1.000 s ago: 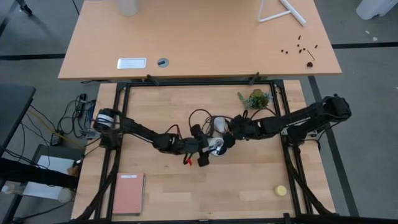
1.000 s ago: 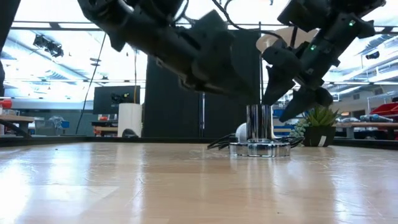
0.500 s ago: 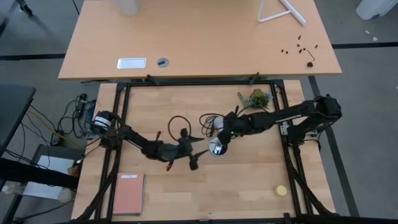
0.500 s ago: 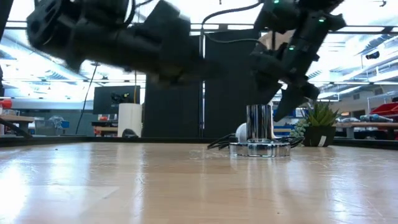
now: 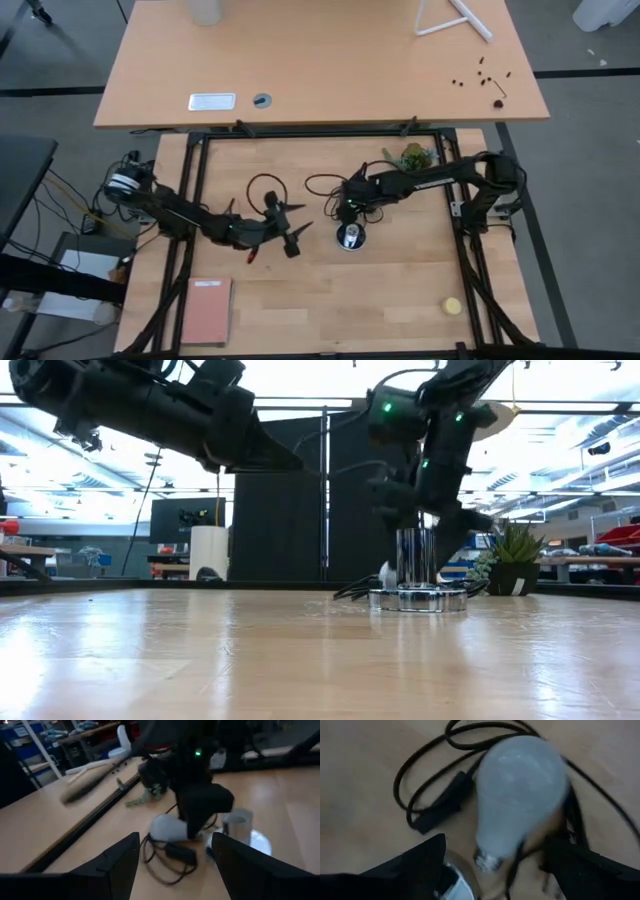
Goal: Screw lightbulb
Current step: Move the lightbulb
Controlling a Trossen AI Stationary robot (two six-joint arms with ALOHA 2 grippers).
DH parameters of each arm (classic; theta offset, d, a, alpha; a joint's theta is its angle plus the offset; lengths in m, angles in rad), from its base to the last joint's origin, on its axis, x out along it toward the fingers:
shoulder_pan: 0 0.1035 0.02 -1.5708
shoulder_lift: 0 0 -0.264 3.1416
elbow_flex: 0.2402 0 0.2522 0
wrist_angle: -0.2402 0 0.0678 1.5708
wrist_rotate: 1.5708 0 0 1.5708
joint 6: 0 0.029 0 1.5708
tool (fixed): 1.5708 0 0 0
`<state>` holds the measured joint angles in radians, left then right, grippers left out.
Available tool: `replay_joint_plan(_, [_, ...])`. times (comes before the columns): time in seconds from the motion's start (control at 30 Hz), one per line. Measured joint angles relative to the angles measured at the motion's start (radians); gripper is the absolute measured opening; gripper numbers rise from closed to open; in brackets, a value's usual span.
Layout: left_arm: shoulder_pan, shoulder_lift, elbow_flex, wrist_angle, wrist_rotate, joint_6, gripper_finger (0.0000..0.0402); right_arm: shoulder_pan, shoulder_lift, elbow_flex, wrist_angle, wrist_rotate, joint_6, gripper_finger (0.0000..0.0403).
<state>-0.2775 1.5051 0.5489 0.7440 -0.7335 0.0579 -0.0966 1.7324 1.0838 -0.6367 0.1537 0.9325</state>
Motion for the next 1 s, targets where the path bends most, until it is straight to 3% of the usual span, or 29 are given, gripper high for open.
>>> replay_joint_plan(0.43, [0.002, -0.026, 0.001, -0.086, 0.02, -0.031, 0.0252, -0.067, 0.066, 0.012, -0.002, -0.018, -0.054, 0.0334])
replay_joint_plan(0.83, [0.002, -0.027, 0.001, -0.095, 0.02, -0.03, 0.0252, -0.083, 0.066, 0.012, -0.009, -0.018, -0.174, 0.0186])
replay_joint_plan(1.0, [0.003, -0.027, 0.001, -0.119, 0.02, -0.035, 0.0252, -0.083, 0.065, 0.019, -0.004, -0.018, -0.233, 0.0153])
